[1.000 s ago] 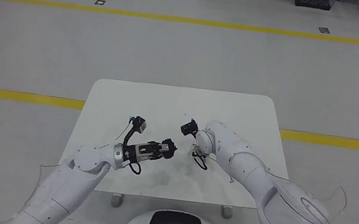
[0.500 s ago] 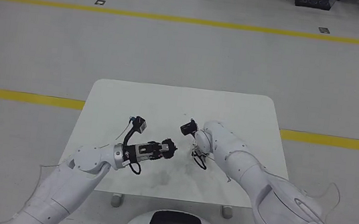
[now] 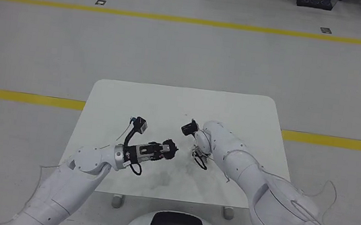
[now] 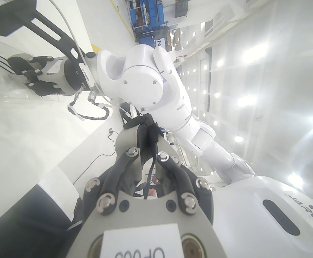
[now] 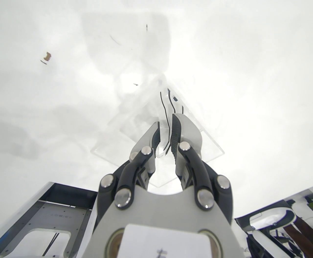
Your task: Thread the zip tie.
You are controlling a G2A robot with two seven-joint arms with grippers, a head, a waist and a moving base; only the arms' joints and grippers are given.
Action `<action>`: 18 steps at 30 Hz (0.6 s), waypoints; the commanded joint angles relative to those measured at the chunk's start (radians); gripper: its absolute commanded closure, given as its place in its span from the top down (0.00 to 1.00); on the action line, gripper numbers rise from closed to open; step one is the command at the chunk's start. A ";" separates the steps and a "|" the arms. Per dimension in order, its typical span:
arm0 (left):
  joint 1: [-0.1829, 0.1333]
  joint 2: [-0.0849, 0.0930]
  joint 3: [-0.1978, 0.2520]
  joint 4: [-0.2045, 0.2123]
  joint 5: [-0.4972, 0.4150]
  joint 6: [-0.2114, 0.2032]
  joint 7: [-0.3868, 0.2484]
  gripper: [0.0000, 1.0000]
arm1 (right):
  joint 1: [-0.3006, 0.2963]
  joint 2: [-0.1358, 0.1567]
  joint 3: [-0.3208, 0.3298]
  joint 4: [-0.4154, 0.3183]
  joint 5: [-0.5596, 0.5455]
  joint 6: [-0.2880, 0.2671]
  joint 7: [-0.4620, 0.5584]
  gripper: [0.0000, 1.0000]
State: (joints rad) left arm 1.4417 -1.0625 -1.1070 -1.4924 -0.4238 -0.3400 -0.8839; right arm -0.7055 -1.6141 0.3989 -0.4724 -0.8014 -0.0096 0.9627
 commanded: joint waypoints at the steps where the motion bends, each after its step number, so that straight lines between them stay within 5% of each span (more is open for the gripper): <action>1: 0.000 0.000 0.000 0.000 0.000 0.000 0.000 0.00 | -0.001 -0.005 0.000 0.009 -0.007 0.000 -0.005 0.13; 9: 0.000 0.000 0.000 0.000 0.000 0.000 0.000 0.00 | 0.004 -0.021 0.011 0.053 -0.003 -0.022 -0.007 0.12; 18: 0.000 0.000 0.000 0.000 0.000 0.000 0.000 0.00 | 0.010 -0.038 0.019 0.084 -0.011 -0.035 -0.010 0.00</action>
State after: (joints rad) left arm 1.4417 -1.0625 -1.1070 -1.4924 -0.4238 -0.3400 -0.8839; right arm -0.6959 -1.6508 0.4169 -0.3899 -0.8110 -0.0442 0.9515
